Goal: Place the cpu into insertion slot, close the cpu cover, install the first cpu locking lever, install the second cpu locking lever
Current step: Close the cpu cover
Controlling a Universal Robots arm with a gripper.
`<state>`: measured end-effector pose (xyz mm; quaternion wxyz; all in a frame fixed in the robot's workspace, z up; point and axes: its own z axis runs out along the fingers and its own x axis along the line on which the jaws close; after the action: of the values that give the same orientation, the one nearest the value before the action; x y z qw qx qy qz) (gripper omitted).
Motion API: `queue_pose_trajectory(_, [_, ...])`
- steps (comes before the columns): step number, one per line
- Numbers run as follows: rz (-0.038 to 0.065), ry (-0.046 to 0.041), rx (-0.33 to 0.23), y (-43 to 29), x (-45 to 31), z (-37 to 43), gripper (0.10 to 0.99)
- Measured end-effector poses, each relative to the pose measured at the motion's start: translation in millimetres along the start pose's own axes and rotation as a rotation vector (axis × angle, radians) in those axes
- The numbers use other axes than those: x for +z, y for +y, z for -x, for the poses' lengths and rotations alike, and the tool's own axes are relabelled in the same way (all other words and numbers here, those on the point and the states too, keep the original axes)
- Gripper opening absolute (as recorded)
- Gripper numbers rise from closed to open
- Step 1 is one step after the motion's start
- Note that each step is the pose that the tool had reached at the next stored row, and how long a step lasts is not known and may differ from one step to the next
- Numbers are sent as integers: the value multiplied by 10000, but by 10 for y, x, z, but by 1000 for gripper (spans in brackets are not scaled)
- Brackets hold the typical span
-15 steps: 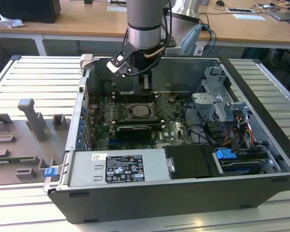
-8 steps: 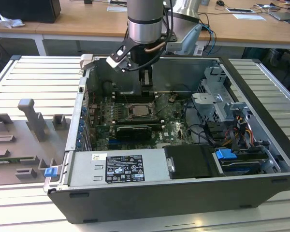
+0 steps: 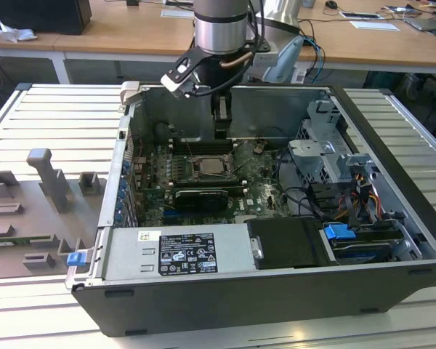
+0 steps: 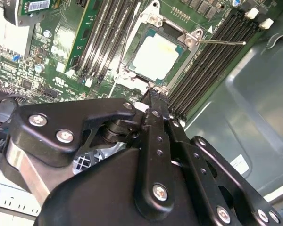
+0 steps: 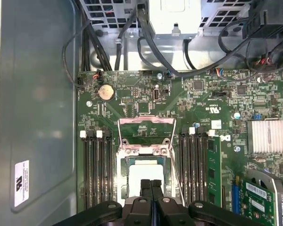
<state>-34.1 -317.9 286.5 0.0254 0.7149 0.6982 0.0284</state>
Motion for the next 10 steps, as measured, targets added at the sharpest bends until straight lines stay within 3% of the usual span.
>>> queue_pose_trajectory(10, [1,-45,-5,30,-211,-1,106])
